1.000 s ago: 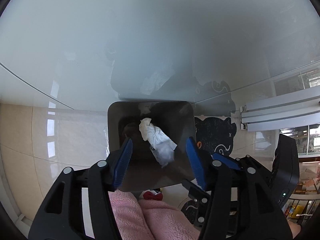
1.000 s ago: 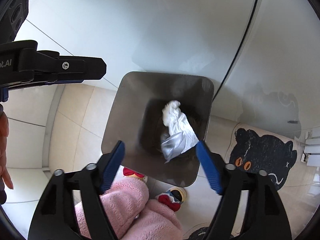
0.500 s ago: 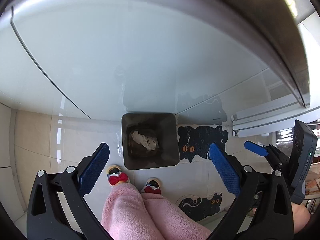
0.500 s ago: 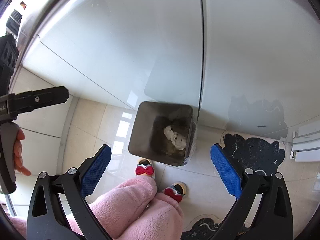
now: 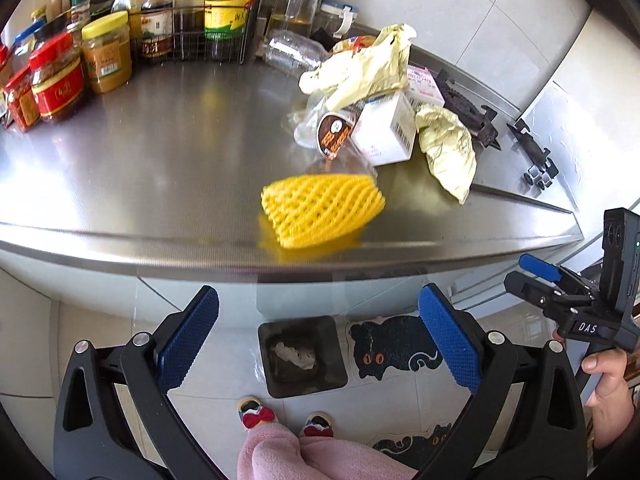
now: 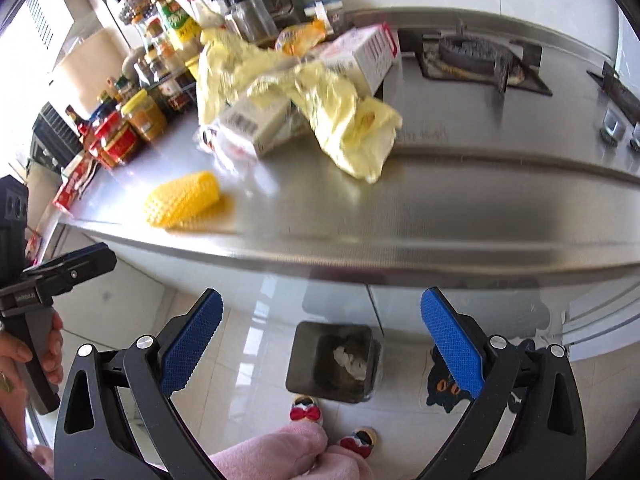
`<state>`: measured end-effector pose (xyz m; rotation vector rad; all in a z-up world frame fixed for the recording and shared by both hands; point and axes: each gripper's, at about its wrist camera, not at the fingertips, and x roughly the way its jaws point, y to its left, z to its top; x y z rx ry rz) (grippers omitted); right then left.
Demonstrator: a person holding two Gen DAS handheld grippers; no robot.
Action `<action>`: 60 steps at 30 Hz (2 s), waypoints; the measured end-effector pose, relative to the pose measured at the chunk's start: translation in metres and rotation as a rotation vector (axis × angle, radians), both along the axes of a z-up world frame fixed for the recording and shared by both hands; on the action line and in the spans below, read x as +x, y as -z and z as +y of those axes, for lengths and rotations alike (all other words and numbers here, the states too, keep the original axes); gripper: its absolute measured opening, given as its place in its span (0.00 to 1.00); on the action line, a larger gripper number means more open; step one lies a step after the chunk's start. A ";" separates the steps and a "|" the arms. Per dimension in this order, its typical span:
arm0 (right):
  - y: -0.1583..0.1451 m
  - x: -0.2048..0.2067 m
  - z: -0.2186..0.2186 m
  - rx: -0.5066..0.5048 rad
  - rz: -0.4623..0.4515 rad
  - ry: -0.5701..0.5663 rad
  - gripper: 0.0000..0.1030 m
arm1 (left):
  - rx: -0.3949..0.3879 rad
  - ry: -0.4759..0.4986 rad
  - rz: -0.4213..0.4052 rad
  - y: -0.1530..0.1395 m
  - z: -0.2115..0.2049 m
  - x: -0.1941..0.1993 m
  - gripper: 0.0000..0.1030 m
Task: Collect trash
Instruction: 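Reach the left gripper to the yellow foam net and grasp it, then drop the foam net into the bin with the left gripper while the right gripper drops a yellow bag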
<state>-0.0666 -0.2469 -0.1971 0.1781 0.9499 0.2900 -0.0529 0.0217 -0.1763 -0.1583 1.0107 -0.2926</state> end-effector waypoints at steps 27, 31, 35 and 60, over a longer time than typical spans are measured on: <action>0.004 0.124 0.014 -0.102 -0.004 0.066 0.44 | 0.088 0.258 0.013 0.031 -0.019 0.080 0.58; 0.008 0.128 0.015 -0.121 0.005 0.058 0.21 | 0.078 0.248 0.001 0.028 -0.015 0.082 0.41; 0.006 0.126 0.016 -0.137 -0.003 0.063 0.16 | 0.078 0.248 -0.007 0.024 -0.014 0.084 0.06; -0.032 0.015 0.004 -0.072 -0.085 0.020 0.15 | 0.073 0.202 -0.125 -0.033 -0.039 -0.012 0.03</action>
